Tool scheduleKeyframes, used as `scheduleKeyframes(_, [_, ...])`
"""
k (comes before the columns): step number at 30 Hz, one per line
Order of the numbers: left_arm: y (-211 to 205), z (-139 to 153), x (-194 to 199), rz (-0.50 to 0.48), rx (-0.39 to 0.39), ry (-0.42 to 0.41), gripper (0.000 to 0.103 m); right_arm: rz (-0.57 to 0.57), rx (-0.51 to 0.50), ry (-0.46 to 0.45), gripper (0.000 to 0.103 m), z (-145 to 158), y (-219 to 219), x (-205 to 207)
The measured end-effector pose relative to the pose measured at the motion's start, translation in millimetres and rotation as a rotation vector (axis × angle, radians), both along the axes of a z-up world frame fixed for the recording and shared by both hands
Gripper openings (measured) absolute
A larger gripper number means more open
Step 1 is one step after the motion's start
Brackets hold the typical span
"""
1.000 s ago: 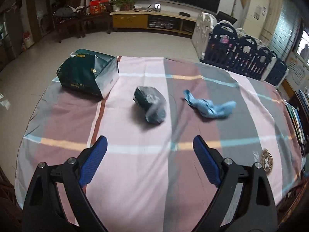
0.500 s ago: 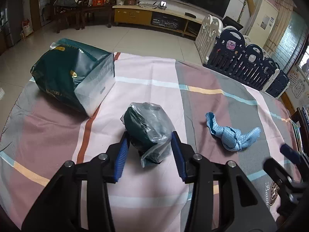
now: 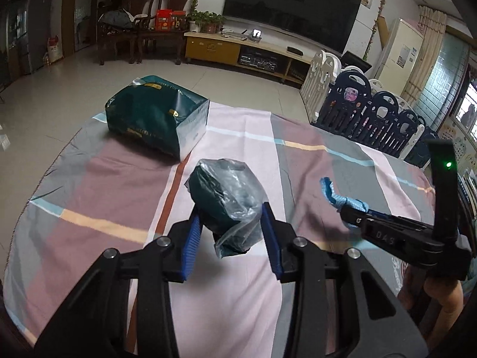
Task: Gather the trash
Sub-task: 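Grasp the dark plastic bag with the left tool while the right tool grasps the blue cloth, then carry the dark bag and blue cloth over the basket with both tools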
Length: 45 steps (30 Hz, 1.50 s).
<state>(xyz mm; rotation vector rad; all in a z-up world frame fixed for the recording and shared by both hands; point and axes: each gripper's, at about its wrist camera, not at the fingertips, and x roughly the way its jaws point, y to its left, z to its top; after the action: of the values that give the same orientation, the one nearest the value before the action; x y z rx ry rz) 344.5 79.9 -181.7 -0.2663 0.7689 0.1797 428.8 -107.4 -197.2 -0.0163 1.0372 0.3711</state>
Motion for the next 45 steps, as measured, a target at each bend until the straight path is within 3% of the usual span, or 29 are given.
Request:
scheduleKeyframes(5, [-16.9, 21.0, -76.0, -0.004, 0.069, -0.022, 0.040, -0.039, 0.029, -0.040, 0.030, 28.3, -38.1, -101.1])
scheduleKeyframes(9, [-32.9, 42.1, -126.9, -0.060, 0.128, -0.044, 0.040, -0.113, 0.077, -0.033, 0.030, 38.2, -78.4, -177.0])
scheduleKeyframes(14, [-42.8, 69.8, -168.3, -0.114, 0.138, -0.086, 0.040, -0.227, 0.131, -0.018, 0.030, 48.8, -120.6, -238.3])
scheduleKeyframes(18, [-52.4, 77.8, -187.5, -0.148, 0.151, -0.080, 0.040, -0.272, 0.114, -0.044, 0.030, 67.0, -134.0, -274.2])
scheduleKeyframes(31, [-95.2, 108.7, -244.8, -0.261, 0.177, -0.145, 0.040, -0.351, 0.164, -0.145, 0.030, 111.3, -165.2, -339.8])
scheduleKeyframes(40, [-118.9, 109.2, -254.2, -0.332, 0.185, -0.125, 0.040, -0.413, 0.195, -0.129, 0.030, 104.0, -189.5, -359.2])
scheduleKeyframes(45, [-148.8, 102.2, -263.1, -0.458, 0.203, -0.105, 0.040, -0.429, 0.174, -0.137, 0.030, 100.9, -197.7, -367.8])
